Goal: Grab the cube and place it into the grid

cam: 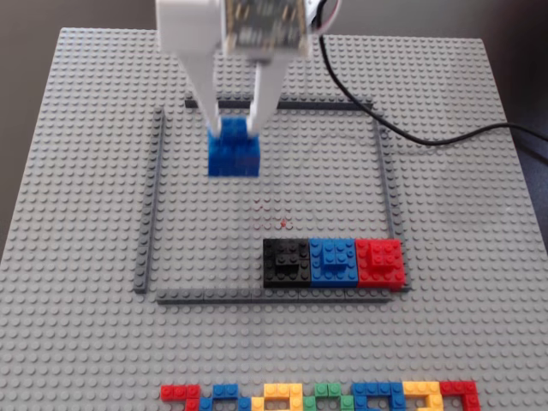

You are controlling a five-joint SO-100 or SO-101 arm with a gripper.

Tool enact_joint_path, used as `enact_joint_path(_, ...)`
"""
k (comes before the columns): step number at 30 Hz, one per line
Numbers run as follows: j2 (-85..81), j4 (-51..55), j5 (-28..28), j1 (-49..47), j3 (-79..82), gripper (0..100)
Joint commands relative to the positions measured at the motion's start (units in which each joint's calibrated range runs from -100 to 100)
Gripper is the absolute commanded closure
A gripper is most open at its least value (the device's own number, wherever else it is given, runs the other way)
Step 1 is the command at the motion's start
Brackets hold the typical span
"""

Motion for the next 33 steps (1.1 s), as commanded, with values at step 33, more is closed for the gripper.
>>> enact_joint_path(33,27.45,-4.81,-2.3,-1.99,-23.37,96)
